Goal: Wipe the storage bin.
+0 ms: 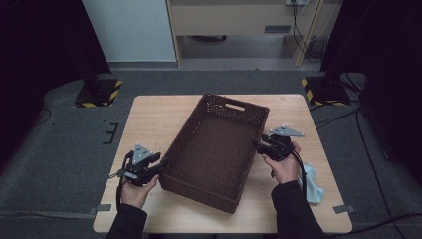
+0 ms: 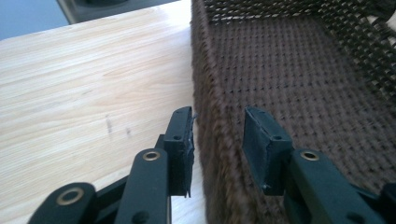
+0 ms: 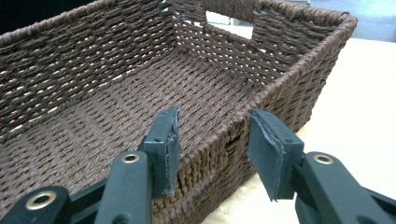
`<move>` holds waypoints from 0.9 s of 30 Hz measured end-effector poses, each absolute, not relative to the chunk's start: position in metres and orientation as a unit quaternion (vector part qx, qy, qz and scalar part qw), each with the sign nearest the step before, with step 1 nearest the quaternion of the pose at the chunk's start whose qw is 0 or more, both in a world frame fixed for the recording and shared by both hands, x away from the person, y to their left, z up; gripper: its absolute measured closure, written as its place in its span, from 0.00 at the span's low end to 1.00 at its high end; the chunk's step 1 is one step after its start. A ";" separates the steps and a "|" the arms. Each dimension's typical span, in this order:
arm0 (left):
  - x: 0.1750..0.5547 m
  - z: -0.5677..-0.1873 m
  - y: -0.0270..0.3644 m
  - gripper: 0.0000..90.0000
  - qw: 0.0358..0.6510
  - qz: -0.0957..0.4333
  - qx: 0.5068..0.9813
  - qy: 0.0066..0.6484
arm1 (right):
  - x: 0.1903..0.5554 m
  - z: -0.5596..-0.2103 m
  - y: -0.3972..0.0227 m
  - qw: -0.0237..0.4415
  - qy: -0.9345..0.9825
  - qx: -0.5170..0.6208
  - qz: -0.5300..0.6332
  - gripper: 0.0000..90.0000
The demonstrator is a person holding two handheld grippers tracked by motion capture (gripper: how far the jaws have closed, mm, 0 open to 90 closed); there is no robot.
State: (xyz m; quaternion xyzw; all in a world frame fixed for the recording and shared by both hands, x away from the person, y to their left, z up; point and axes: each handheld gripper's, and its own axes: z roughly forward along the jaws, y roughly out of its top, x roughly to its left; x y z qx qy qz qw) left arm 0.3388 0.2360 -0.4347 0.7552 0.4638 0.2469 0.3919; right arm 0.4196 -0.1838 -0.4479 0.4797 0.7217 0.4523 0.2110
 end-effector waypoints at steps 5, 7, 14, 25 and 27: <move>0.347 -0.436 0.240 0.77 0.400 0.228 0.750 0.474 | 0.415 -0.444 -0.184 0.206 0.737 0.471 0.439 0.60; 0.351 -0.436 0.241 0.77 0.400 0.229 0.748 0.477 | 0.414 -0.443 -0.182 0.214 0.740 0.465 0.436 0.58; 0.355 -0.438 0.243 0.73 0.397 0.238 0.742 0.484 | 0.422 -0.447 -0.186 0.229 0.723 0.478 0.443 0.54; 0.355 -0.436 0.255 0.73 0.403 0.235 0.738 0.488 | 0.412 -0.443 -0.190 0.211 0.729 0.483 0.436 0.54; 0.359 -0.436 0.255 0.74 0.399 0.240 0.738 0.489 | 0.412 -0.442 -0.189 0.219 0.730 0.481 0.434 0.53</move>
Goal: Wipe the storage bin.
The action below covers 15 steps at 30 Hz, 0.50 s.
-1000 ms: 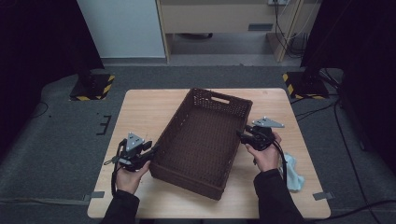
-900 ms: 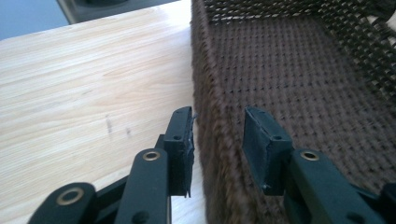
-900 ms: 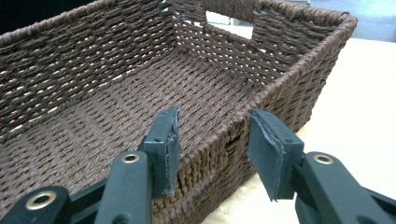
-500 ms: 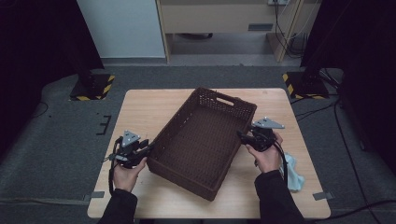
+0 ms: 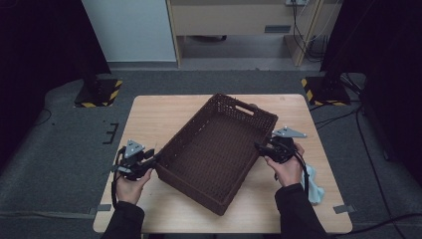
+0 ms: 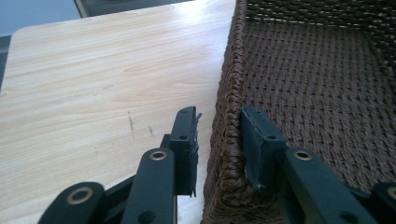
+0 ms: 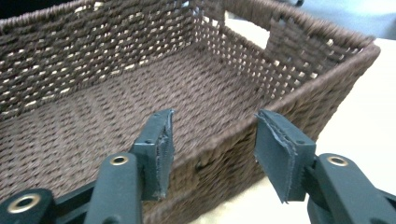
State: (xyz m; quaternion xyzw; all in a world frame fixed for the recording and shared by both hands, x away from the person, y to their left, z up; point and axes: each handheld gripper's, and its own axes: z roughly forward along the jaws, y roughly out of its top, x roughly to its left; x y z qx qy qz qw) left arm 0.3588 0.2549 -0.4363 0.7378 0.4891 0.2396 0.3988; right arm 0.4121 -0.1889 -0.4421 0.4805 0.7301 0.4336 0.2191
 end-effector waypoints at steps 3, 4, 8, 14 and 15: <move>0.367 -0.439 0.254 0.74 0.386 0.248 0.739 0.493 | 0.417 -0.442 -0.192 0.241 0.720 0.487 0.432 0.52; 0.369 -0.439 0.254 0.74 0.389 0.250 0.736 0.495 | 0.419 -0.442 -0.193 0.244 0.720 0.489 0.427 0.50; 0.368 -0.438 0.254 0.69 0.389 0.256 0.726 0.506 | 0.419 -0.444 -0.195 0.233 0.720 0.494 0.428 0.50; 0.346 -0.424 0.256 0.61 0.399 0.273 0.717 0.503 | 0.409 -0.443 -0.196 0.236 0.719 0.492 0.430 0.53; 0.343 -0.422 0.256 0.60 0.400 0.273 0.715 0.504 | 0.407 -0.442 -0.196 0.237 0.721 0.491 0.427 0.53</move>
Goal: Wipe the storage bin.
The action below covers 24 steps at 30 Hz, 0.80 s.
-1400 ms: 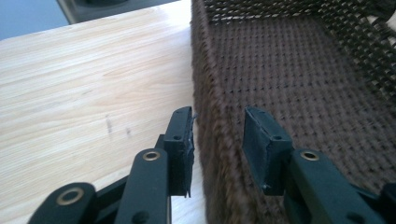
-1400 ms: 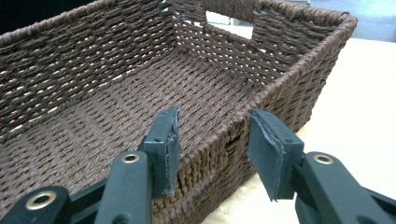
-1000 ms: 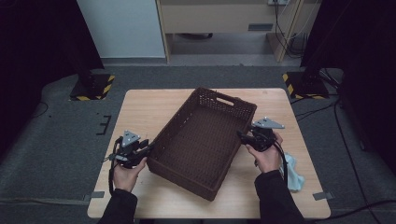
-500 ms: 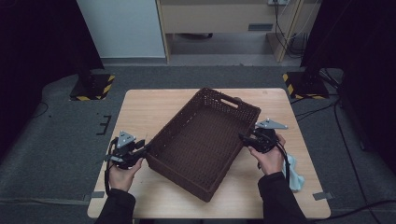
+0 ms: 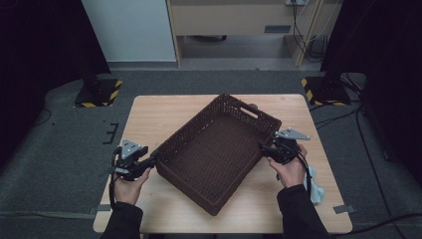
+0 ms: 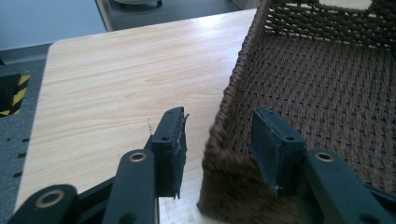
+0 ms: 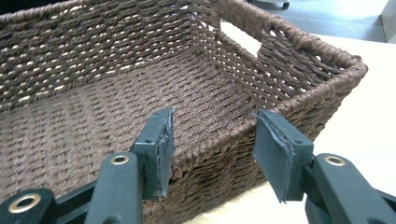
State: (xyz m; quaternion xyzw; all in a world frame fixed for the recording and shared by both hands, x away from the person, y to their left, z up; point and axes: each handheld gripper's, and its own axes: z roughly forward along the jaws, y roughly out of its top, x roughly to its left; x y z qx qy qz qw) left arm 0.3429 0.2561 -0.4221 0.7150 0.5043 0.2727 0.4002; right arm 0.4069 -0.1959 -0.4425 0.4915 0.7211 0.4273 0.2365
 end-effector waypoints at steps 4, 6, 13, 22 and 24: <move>0.338 -0.424 0.251 0.60 0.401 0.263 0.717 0.506 | 0.398 -0.440 -0.197 0.238 0.725 0.490 0.421 0.54; 0.342 -0.427 0.247 0.61 0.404 0.257 0.718 0.506 | 0.394 -0.440 -0.197 0.240 0.725 0.489 0.422 0.54; 0.358 -0.430 0.248 0.62 0.395 0.271 0.716 0.508 | 0.396 -0.434 -0.209 0.262 0.711 0.492 0.429 0.51; 0.345 -0.427 0.245 0.56 0.404 0.270 0.715 0.502 | 0.397 -0.442 -0.216 0.241 0.704 0.509 0.433 0.54; 0.336 -0.426 0.239 0.57 0.406 0.271 0.721 0.492 | 0.395 -0.440 -0.216 0.240 0.707 0.509 0.428 0.54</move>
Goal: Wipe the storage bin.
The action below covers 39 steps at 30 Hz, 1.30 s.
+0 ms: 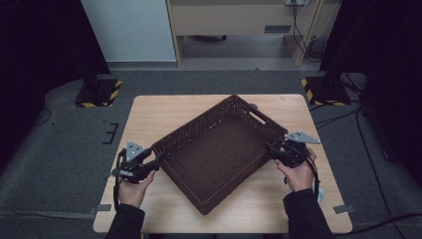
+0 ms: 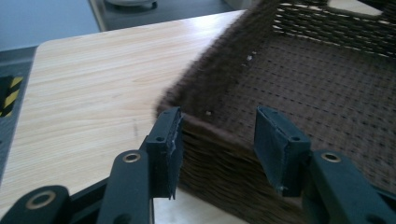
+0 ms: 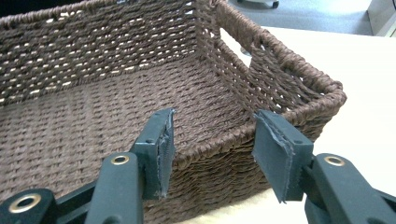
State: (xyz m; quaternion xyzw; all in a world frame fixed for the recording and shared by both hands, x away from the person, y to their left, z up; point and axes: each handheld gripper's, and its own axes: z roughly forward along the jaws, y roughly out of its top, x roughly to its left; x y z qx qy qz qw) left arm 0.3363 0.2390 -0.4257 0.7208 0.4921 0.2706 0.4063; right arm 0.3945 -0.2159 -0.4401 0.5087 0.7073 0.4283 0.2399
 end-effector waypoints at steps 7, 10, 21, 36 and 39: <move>0.343 -0.431 0.221 0.58 0.380 0.282 0.743 0.473 | 0.389 -0.432 -0.219 0.241 0.719 0.496 0.423 0.53; 0.352 -0.430 0.225 0.61 0.383 0.272 0.741 0.480 | 0.390 -0.429 -0.225 0.257 0.707 0.501 0.428 0.52; 0.349 -0.429 0.227 0.54 0.405 0.249 0.735 0.483 | 0.388 -0.434 -0.227 0.253 0.721 0.500 0.408 0.54; 0.369 -0.434 0.230 0.55 0.405 0.235 0.738 0.486 | 0.393 -0.434 -0.250 0.294 0.711 0.494 0.404 0.64; 0.359 -0.430 0.230 0.54 0.413 0.231 0.736 0.484 | 0.393 -0.439 -0.253 0.287 0.714 0.495 0.403 0.71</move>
